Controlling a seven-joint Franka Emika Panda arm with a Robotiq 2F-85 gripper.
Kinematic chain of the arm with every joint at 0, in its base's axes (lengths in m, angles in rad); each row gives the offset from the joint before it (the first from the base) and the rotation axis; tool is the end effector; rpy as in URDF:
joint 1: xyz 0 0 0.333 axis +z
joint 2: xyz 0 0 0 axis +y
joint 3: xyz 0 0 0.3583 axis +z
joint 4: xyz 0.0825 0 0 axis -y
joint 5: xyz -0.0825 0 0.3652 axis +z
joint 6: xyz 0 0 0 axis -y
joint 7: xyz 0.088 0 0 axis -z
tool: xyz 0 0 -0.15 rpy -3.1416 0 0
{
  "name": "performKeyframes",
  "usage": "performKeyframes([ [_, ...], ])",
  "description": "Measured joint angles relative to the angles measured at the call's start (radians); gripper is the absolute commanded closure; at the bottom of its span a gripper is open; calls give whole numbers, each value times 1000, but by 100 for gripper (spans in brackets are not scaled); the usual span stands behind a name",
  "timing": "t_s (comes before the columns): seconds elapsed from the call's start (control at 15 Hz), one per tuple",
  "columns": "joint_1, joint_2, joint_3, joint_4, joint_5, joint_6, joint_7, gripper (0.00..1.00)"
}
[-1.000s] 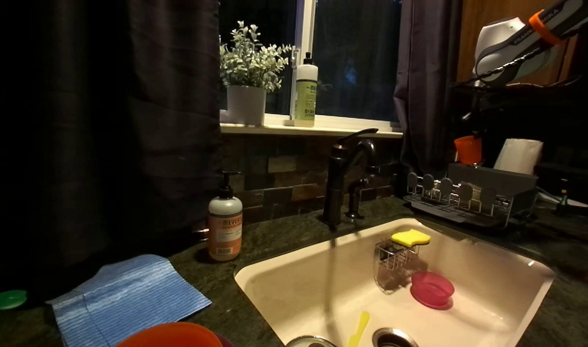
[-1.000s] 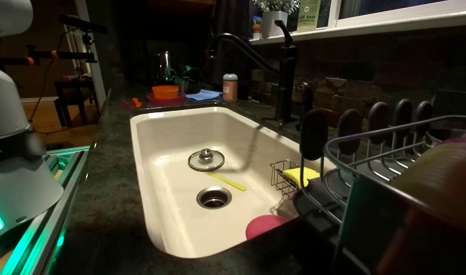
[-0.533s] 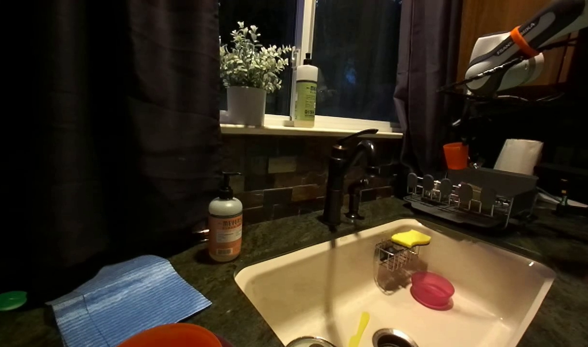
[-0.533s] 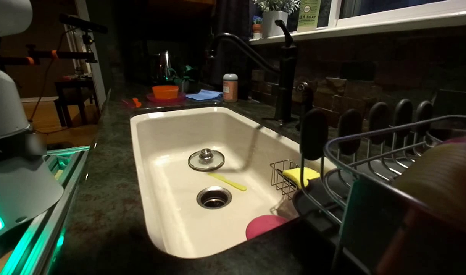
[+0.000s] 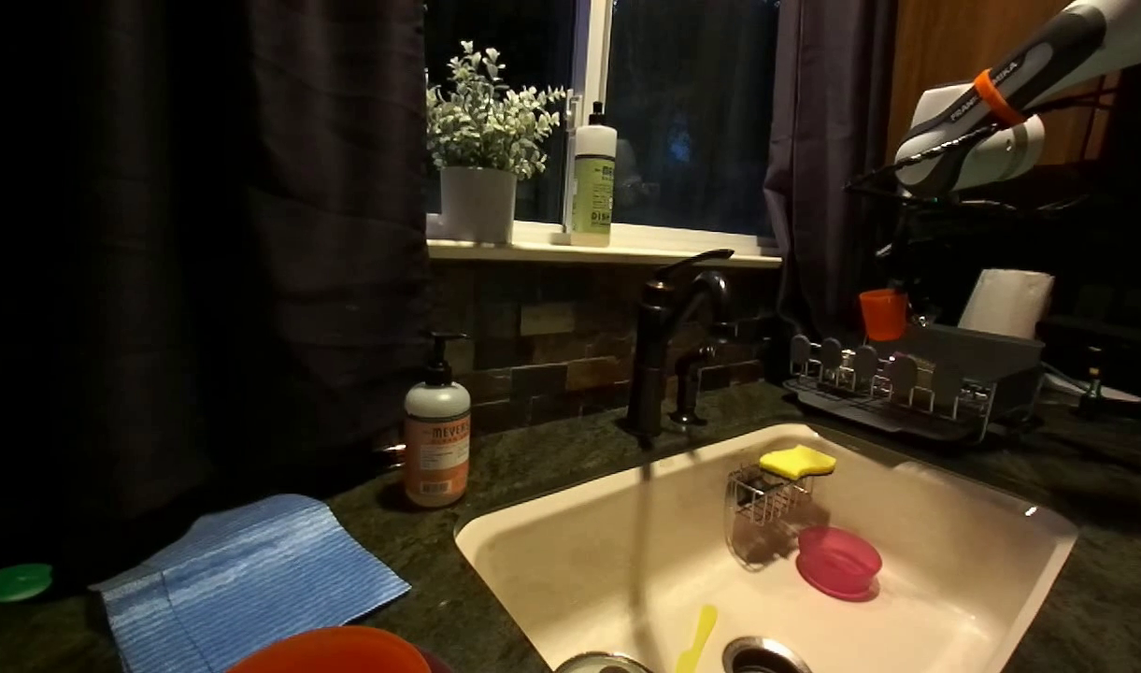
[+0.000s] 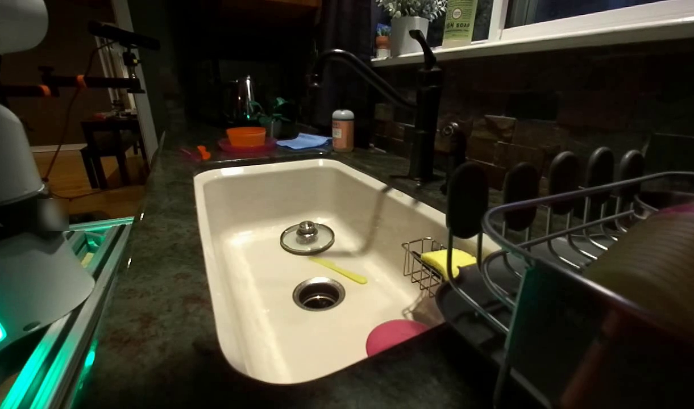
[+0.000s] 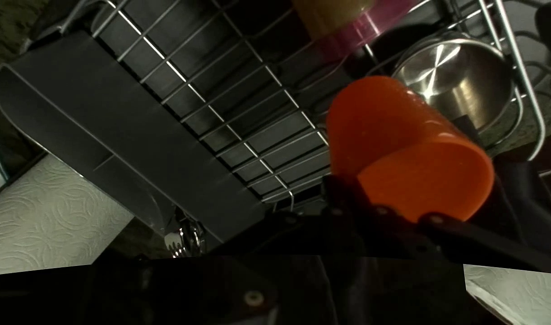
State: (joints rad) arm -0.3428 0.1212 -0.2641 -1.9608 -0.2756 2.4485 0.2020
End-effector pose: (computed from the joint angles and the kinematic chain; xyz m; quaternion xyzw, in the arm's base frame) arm 0.5080 -0.3555 0.4672 0.9293 -0.2983 0.1532 0.1549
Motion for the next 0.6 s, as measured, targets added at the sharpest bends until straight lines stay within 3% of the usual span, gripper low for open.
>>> performKeyframes([
  [0.6, 0, 56, -21, 19, 24, -3, -35, 99],
])
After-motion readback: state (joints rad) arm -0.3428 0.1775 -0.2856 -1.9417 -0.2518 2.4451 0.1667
